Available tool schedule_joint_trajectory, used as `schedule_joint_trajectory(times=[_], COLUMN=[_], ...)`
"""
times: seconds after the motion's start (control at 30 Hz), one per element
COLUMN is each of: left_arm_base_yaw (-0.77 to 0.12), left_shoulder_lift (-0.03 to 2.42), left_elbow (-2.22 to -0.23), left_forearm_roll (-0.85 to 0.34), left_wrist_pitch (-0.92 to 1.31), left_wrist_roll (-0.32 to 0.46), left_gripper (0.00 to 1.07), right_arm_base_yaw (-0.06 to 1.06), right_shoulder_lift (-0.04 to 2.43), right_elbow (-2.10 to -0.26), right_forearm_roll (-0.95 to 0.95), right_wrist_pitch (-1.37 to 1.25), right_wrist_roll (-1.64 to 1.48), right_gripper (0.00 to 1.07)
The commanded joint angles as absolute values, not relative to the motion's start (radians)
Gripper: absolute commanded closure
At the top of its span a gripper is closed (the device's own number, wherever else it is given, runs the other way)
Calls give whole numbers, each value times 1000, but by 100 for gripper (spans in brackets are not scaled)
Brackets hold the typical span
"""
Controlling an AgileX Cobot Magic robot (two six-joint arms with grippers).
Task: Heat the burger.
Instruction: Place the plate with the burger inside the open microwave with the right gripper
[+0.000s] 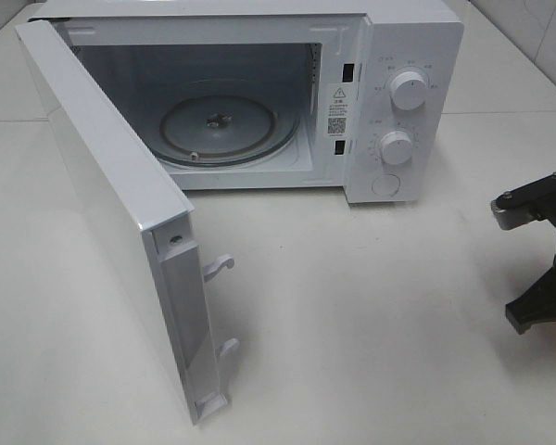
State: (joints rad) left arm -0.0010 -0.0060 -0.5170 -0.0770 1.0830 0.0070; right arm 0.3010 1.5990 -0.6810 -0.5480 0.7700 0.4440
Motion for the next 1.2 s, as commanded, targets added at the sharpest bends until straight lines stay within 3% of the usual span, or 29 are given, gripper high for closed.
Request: schedule_joint_trajectory(times=[0.03, 0.4, 1.2], left_arm_base_yaw=[-6, -6, -6], left_shoulder_lift=[-22, -22, -22], left_elbow=[-517, -517, -517], left_forearm_roll=[-86, -86, -86], left_wrist_pitch=[1069, 1069, 1069], left_wrist_roll=[0, 0, 0], left_gripper=[6, 6, 6], right_arm_base_yaw=[322, 395, 692], right_shoulder_lift=[1565, 1492, 1405], right_elbow=[-679, -671, -671], right_forearm_roll=[-609, -610, -625], right_wrist_pitch=[837, 915, 1076], right_wrist_roll=[454, 453, 453], right_gripper=[107, 107, 107])
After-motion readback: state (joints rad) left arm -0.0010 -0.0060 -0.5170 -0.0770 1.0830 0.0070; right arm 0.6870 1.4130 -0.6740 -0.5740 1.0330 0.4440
